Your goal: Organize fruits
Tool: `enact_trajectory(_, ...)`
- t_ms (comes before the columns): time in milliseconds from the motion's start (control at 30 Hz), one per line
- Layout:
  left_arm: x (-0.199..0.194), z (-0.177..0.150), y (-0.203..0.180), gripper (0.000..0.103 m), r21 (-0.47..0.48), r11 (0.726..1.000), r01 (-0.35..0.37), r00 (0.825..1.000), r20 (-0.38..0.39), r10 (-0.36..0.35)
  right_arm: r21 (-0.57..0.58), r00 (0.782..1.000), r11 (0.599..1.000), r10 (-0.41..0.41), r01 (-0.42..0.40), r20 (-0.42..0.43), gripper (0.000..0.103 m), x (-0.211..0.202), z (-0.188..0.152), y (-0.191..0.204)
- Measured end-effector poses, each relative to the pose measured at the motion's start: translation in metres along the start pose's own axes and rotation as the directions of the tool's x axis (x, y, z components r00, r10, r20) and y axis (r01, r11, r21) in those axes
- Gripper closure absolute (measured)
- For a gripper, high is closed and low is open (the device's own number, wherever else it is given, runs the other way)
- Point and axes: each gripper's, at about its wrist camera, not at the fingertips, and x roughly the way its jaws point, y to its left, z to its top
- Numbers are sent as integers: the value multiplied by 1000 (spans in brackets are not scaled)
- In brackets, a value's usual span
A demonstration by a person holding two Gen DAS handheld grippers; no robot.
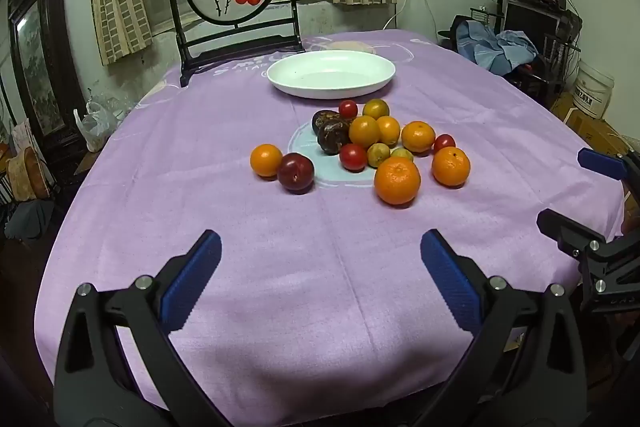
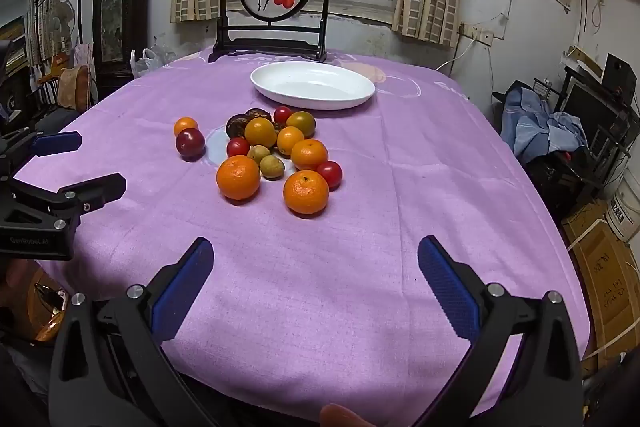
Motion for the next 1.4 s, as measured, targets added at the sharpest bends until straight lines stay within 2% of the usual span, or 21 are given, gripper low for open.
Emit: enact_trajectory(1400, 12, -7, 7, 2, -15, 1000, -22, 999, -38, 22, 10, 1000, 1000, 1, -1, 3, 1, -2, 1, -7)
